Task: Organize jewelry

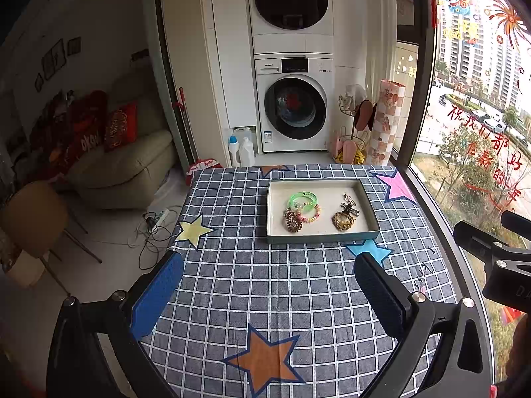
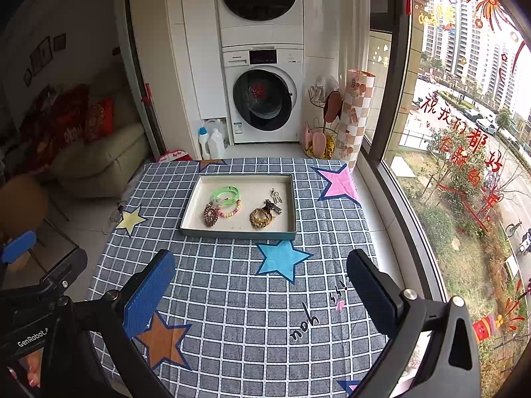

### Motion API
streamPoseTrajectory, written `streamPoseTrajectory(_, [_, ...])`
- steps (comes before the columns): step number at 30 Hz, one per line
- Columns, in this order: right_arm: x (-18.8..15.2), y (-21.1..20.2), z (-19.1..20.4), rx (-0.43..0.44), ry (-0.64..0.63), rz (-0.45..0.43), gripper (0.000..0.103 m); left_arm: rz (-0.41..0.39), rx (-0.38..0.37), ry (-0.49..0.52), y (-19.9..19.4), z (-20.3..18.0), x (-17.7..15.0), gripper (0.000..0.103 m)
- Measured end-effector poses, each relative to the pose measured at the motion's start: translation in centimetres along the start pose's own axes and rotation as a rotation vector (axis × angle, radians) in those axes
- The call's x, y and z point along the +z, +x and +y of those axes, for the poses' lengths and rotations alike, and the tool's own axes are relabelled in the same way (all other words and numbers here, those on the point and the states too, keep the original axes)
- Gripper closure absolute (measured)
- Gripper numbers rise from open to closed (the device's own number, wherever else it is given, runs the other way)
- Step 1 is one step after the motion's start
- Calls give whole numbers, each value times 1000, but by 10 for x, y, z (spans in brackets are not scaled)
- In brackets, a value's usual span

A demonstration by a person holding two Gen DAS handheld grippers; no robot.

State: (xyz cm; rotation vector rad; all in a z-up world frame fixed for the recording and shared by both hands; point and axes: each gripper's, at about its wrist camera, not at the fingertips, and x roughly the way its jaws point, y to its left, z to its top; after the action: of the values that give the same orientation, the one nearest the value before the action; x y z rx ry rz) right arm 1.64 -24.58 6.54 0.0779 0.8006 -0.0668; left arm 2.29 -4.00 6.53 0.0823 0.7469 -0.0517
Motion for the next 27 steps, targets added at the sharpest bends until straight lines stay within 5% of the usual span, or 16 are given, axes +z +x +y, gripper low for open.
streamPoseTrajectory(27, [1, 3, 6, 10, -9, 11, 0, 8, 15, -8, 4, 9, -1, 0])
